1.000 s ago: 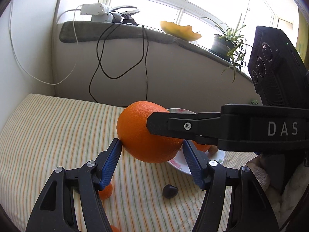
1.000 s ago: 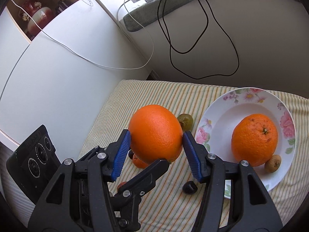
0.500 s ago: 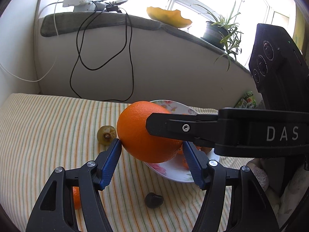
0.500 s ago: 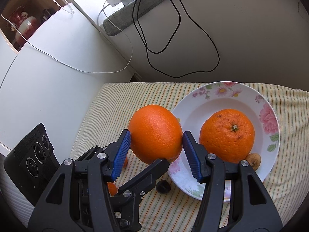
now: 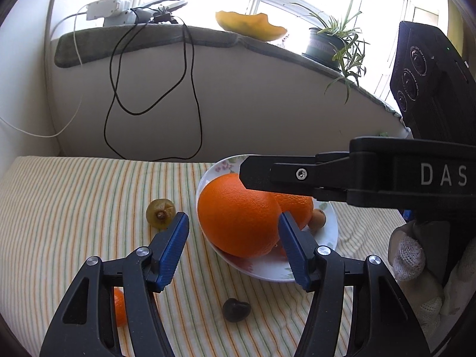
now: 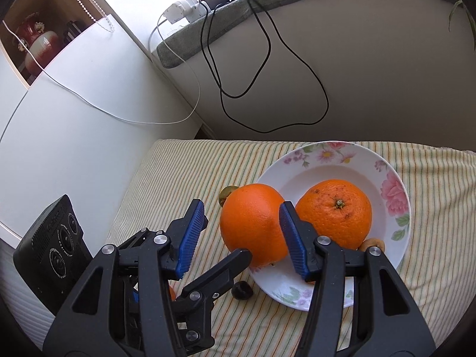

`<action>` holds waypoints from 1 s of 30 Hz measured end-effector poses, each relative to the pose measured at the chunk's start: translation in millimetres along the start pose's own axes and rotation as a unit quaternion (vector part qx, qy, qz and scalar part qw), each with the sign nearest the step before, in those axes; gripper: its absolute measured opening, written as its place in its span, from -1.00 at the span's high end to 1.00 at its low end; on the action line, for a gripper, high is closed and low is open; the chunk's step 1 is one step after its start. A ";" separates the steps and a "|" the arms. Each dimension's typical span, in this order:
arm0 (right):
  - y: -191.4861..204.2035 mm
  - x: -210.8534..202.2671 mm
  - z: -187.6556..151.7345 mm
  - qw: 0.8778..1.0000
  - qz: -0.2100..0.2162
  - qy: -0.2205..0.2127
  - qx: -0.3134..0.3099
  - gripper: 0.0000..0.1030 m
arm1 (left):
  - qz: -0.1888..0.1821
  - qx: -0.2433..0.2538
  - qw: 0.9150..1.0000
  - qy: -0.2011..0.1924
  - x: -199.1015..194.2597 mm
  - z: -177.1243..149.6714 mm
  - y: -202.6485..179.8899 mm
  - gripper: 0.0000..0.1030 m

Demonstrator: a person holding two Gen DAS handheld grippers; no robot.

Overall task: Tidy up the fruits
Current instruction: 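Open the right gripper to set the orange beside the large orange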

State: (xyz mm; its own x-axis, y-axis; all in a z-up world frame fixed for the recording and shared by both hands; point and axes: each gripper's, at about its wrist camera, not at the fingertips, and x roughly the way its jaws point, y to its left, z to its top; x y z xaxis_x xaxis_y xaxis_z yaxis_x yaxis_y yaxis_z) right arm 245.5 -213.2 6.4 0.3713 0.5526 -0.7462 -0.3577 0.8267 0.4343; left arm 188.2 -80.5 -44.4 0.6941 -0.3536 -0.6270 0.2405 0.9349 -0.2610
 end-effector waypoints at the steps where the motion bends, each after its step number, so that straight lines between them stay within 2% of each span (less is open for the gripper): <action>1: 0.3 -1.4 -0.8 1.000 0.000 -0.002 -0.001 -0.09 | 0.000 -0.001 1.000 0.000 -0.7 -0.8 0.2 -0.18; 6: 1.1 -8.1 -6.1 1.000 0.000 -0.006 -0.003 -0.09 | 0.002 -0.003 1.000 0.000 -8.4 -4.9 0.2 -0.18; 11: 4.7 -16.0 -11.1 1.000 -0.007 -0.016 -0.010 -0.10 | 0.011 -0.004 1.000 -0.006 -20.8 -8.6 0.6 -0.29; 16: 7.5 -28.2 -18.0 0.999 -0.012 -0.037 -0.016 -0.28 | 0.022 -0.004 1.000 -0.014 -34.9 -14.1 1.1 -0.40; 19: 9.8 -34.7 -23.0 0.999 -0.017 -0.046 -0.022 -0.30 | 0.029 0.001 0.999 -0.017 -44.2 -18.6 0.8 -0.45; 23: 14.4 -43.7 -30.5 0.997 -0.020 -0.060 -0.032 -0.35 | 0.038 0.002 0.999 -0.025 -57.3 -24.9 1.5 -0.48; 27: 19.9 -51.0 -40.9 0.995 -0.029 -0.077 -0.048 -0.49 | 0.046 0.002 0.999 -0.030 -68.7 -30.7 3.6 -0.48; 30: 22.7 -54.2 -49.6 0.994 -0.034 -0.086 -0.058 -0.49 | 0.050 -0.004 0.998 -0.032 -75.5 -35.0 8.3 -0.48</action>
State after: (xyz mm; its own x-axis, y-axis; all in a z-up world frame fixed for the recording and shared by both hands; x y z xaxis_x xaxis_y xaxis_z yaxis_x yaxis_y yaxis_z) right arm 174.8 -229.6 31.7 0.5361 0.5139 -0.6697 -0.4198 0.8506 0.3166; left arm 114.0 -47.1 -24.9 0.7568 -0.2555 -0.6016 0.1629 0.9651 -0.2050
